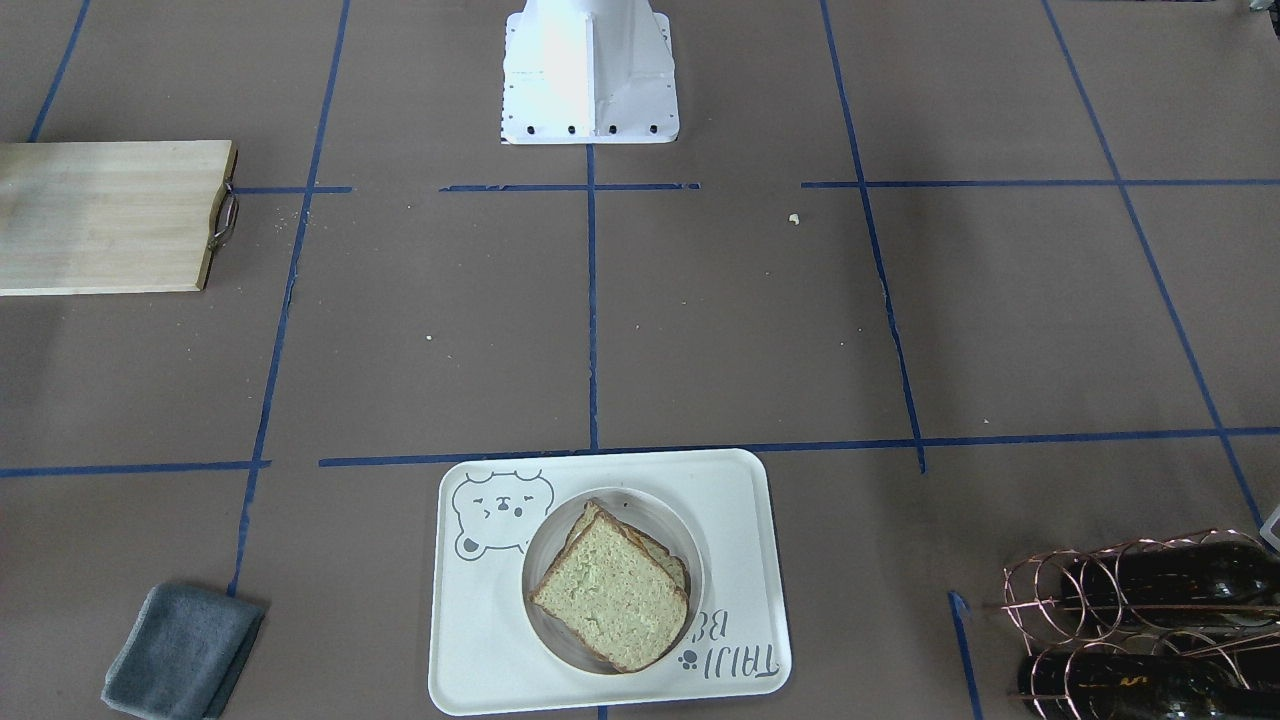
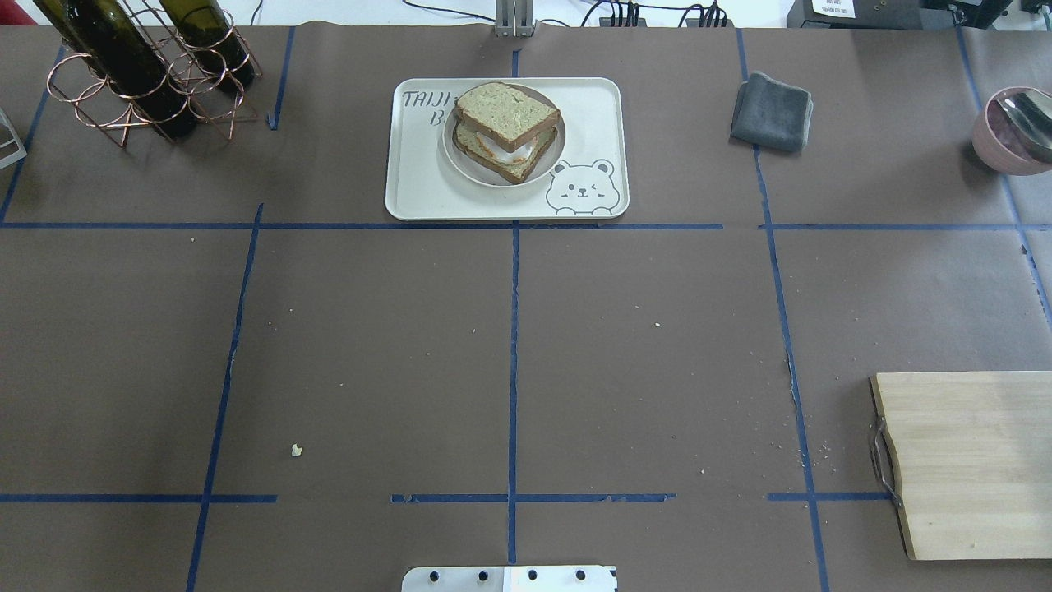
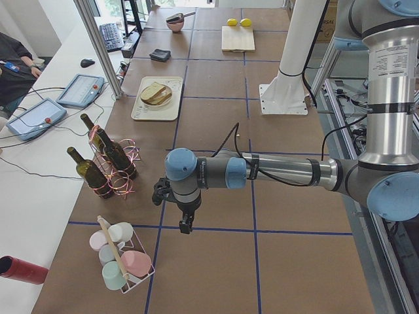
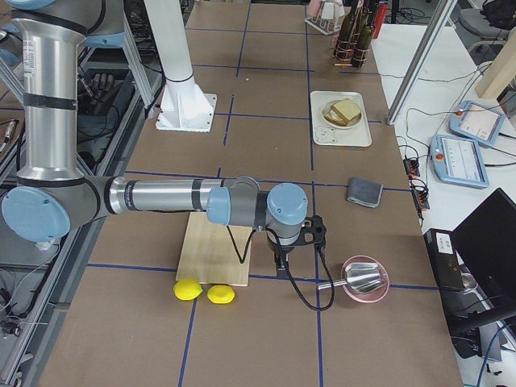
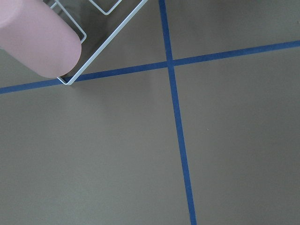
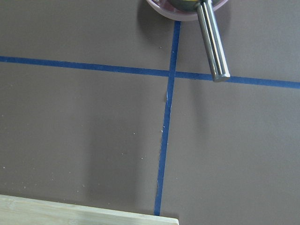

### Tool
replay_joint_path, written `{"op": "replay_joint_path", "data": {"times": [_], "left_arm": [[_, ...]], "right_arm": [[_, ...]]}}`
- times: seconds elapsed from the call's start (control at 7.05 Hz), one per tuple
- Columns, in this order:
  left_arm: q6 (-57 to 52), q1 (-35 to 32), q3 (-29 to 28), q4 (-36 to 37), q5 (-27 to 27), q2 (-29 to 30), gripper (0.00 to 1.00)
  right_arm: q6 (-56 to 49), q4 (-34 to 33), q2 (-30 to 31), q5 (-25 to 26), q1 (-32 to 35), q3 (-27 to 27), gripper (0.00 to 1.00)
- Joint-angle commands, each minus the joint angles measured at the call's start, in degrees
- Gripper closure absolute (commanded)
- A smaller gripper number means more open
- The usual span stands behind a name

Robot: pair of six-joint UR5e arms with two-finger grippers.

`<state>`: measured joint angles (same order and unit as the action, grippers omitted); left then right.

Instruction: Make sandwich and place on tray

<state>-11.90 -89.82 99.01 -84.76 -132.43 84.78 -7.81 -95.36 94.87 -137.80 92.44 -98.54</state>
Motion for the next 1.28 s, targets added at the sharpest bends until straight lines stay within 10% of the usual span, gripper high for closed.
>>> {"op": "replay_joint_path", "data": {"times": [0.0, 1.14], "left_arm": [[-1.46, -1.92, 0.05, 0.29, -0.46, -0.76, 0.0], [-1.46, -2.02, -0.04, 0.47, -0.46, -0.84, 0.0]], "right_arm": [[0.08, -0.17, 0.84, 0.08, 0.46, 0.1, 0.0], [6.76, 0.09, 1.2, 0.25, 0.46, 0.8, 0.0]]}}
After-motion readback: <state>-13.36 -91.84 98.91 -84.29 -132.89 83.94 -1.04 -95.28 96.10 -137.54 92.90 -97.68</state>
